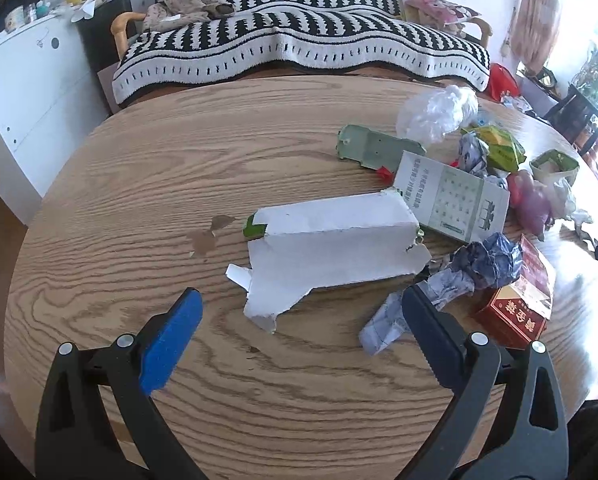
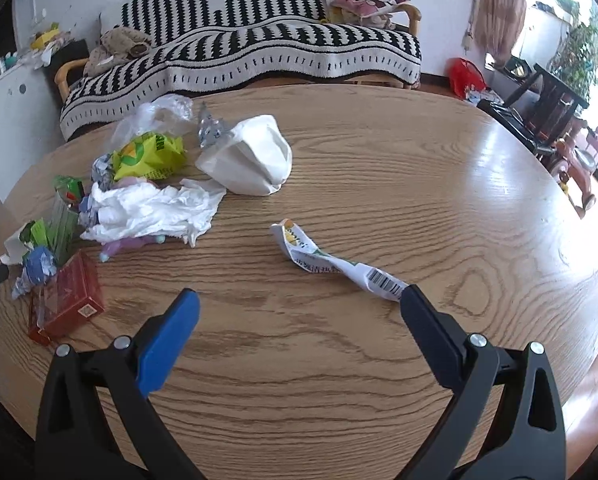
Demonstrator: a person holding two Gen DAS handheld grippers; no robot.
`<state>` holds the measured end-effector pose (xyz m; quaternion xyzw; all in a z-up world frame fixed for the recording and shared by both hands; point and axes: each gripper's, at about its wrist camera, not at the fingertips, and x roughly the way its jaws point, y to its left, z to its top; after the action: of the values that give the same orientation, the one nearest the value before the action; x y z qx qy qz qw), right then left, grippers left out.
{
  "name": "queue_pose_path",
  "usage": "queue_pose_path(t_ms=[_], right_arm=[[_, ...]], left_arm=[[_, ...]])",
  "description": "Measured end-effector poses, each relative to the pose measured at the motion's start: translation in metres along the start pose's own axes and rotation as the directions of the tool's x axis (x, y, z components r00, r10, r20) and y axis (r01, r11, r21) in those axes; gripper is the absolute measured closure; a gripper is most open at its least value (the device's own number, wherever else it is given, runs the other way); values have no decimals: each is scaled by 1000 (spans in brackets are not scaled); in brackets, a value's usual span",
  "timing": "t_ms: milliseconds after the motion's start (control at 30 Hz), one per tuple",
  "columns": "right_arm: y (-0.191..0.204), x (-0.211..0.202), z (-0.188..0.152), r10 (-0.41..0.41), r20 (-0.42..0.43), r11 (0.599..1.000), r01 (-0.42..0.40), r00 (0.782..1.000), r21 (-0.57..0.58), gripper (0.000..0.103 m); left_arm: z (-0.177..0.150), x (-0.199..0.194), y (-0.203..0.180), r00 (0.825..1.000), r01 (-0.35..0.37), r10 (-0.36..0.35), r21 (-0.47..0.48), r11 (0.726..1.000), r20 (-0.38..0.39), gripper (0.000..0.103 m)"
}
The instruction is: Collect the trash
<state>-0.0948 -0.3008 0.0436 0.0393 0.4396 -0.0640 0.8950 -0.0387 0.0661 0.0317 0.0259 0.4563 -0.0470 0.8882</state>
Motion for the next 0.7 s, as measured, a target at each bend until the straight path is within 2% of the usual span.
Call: queue_pose_path(t_ms=[700], right_arm=[[-1,6,-5,-3,-14,1000,3,1000,1,6]], left_arm=[[-2,3,6,1000,7,-7,-12,1000,-15,6]])
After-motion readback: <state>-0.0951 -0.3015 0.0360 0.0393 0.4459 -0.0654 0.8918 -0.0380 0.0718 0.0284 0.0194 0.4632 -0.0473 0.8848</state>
